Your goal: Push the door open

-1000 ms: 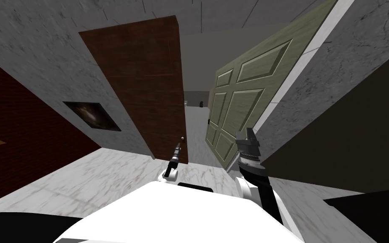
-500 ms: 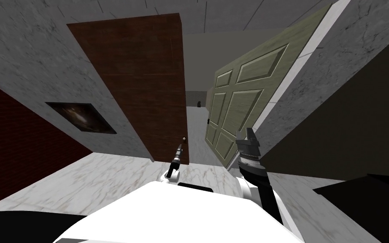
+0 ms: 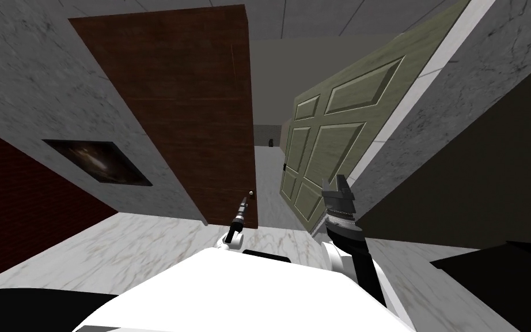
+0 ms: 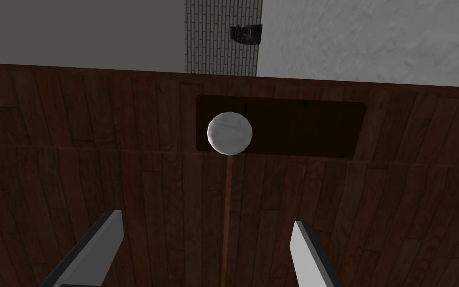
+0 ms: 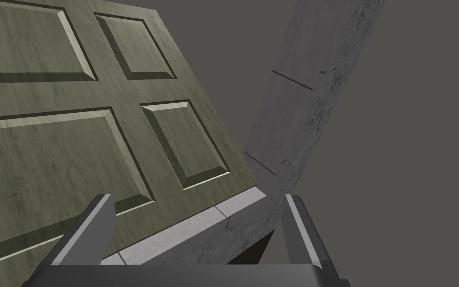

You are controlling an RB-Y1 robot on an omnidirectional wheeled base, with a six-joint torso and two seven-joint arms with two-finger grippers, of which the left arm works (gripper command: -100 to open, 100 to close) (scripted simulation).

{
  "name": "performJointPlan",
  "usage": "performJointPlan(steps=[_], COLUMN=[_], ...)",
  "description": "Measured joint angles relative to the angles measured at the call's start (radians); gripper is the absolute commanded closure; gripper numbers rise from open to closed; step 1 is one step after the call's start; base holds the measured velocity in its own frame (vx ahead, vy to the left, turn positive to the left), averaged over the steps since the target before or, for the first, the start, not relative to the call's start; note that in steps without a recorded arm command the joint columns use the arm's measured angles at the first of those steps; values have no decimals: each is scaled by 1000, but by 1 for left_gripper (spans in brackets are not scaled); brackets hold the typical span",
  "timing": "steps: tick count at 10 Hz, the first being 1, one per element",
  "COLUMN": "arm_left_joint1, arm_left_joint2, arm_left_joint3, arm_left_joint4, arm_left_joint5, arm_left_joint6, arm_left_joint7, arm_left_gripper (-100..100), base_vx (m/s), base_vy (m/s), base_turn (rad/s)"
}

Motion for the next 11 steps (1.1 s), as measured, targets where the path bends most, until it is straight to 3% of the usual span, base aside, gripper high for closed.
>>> performJointPlan(steps=[1,3,6,7,11], arm_left_joint1=[-11,-11,-12,-12,-12], arm_left_joint2=[11,14,-5,-7,-5], arm_left_joint3=[3,7,11,11,11], arm_left_joint4=[25,26,32,32,33], arm_left_joint5=[2,5,8,8,7], arm_left_joint6=[-14,-19,-23,-25,-21], arm_left_joint7=[4,4,5,5,4], arm_left_gripper=[-100,-100,-100,100,100], base_vx=[178,175,158,-16,-16], base_vy=[8,25,-6,-3,1], base_turn=[-30,-26,-14,3,-4])
